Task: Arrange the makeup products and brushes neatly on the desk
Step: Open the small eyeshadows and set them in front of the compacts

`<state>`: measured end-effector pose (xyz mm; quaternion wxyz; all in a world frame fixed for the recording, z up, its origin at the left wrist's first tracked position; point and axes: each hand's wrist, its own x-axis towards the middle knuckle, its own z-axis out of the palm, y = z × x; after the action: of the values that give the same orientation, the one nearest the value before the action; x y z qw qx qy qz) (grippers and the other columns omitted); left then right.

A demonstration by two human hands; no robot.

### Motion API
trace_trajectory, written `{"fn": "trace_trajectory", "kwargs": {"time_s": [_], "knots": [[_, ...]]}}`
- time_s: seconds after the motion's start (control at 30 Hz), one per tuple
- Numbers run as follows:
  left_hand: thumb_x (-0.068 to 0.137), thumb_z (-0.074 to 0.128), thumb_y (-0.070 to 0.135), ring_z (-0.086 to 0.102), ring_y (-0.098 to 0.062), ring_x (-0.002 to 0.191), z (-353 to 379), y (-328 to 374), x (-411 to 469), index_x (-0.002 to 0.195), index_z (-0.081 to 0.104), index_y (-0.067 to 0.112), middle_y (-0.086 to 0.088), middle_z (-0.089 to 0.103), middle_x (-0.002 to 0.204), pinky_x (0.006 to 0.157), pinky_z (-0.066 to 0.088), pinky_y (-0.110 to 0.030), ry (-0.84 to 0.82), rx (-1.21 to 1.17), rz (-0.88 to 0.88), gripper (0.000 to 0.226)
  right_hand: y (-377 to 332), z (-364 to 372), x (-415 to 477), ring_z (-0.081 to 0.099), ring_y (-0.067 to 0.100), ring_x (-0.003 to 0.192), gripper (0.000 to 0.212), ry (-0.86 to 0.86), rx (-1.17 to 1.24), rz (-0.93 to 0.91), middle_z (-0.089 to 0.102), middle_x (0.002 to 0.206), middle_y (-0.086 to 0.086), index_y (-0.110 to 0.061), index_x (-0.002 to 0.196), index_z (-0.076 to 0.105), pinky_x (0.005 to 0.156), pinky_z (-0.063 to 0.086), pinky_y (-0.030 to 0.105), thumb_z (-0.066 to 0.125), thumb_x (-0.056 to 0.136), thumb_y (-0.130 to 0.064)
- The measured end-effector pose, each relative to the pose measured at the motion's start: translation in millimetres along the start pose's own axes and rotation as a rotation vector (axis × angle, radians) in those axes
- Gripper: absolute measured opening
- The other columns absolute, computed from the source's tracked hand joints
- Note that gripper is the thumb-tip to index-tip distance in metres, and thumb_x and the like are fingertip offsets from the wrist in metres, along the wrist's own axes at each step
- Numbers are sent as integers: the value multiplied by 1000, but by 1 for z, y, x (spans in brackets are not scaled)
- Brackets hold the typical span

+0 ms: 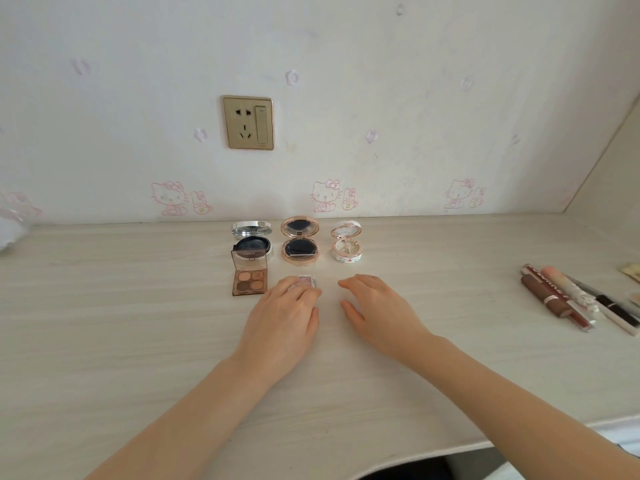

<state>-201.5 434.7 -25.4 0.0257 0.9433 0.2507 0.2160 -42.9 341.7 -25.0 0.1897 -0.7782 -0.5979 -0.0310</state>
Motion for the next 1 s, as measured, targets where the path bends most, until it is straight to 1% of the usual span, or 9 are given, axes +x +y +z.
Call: {"fn": "trace_trajectory", "kwargs": {"time_s": [0.13, 0.27, 0.4, 0.53, 0.63, 0.8, 0.9, 0.93, 1.0], "knots": [[97, 44, 23, 40, -13, 130, -2, 13, 11, 128, 57, 18, 5, 62, 123, 104, 34, -27, -5, -17, 52, 35, 19, -16, -22, 37, 13, 134, 42, 25, -28, 28, 50, 138, -2, -19, 138, 45, 101, 39, 27, 45, 98, -30], [97, 43, 26, 41, -12, 125, 4, 40, 24, 126, 57, 22, 7, 62, 117, 98, 34, -27, 1, -47, 93, 33, 42, -33, -46, 37, 12, 134, 42, 57, -58, 73, 50, 137, -3, -20, 139, 44, 99, 38, 25, 44, 98, -31], [96, 46, 23, 45, -15, 120, 19, 79, 34, 125, 58, 18, 4, 64, 113, 93, 41, -30, -16, -122, 164, 33, 69, -51, -73, 37, 12, 133, 42, 98, -99, 133, 51, 136, -4, -20, 139, 44, 97, 39, 26, 45, 98, -31], [96, 44, 23, 45, -13, 120, 38, 121, 44, 126, 58, 19, 6, 64, 115, 93, 41, -27, -18, -160, 245, 34, 101, -71, -102, 39, 13, 132, 42, 130, -134, 217, 53, 134, -4, -21, 138, 46, 95, 41, 28, 46, 97, -31], [95, 46, 21, 48, -16, 119, 49, 152, 53, 124, 60, 17, 4, 65, 113, 93, 42, -29, -23, -192, 322, 32, 125, -84, -125, 43, 15, 128, 40, 159, -167, 285, 54, 132, -3, -20, 135, 49, 92, 42, 28, 48, 96, -31], [93, 48, 19, 50, -20, 116, 67, 204, 71, 121, 62, 13, 0, 66, 111, 92, 43, -32, -23, -227, 444, 31, 162, -106, -162, 48, 19, 122, 37, 191, -206, 376, 57, 127, -1, -17, 130, 54, 85, 47, 32, 52, 94, -28], [92, 50, 18, 50, -22, 115, 76, 233, 87, 119, 62, 12, -3, 66, 110, 92, 43, -34, -20, -249, 495, 30, 185, -118, -179, 50, 20, 119, 36, 217, -231, 418, 59, 124, 0, -17, 128, 56, 81, 46, 29, 54, 93, -26], [92, 50, 17, 50, -22, 115, 79, 241, 93, 119, 62, 12, -3, 66, 111, 92, 43, -34, -19, -255, 507, 30, 193, -121, -184, 50, 20, 119, 36, 221, -240, 434, 59, 124, 0, -17, 128, 55, 82, 45, 28, 54, 93, -27], [92, 48, 18, 48, -22, 116, 85, 257, 105, 120, 61, 14, -2, 65, 112, 92, 40, -33, -18, -260, 528, 32, 209, -127, -192, 47, 18, 122, 37, 222, -247, 474, 58, 126, -1, -18, 130, 54, 87, 47, 31, 52, 94, -28]]}}
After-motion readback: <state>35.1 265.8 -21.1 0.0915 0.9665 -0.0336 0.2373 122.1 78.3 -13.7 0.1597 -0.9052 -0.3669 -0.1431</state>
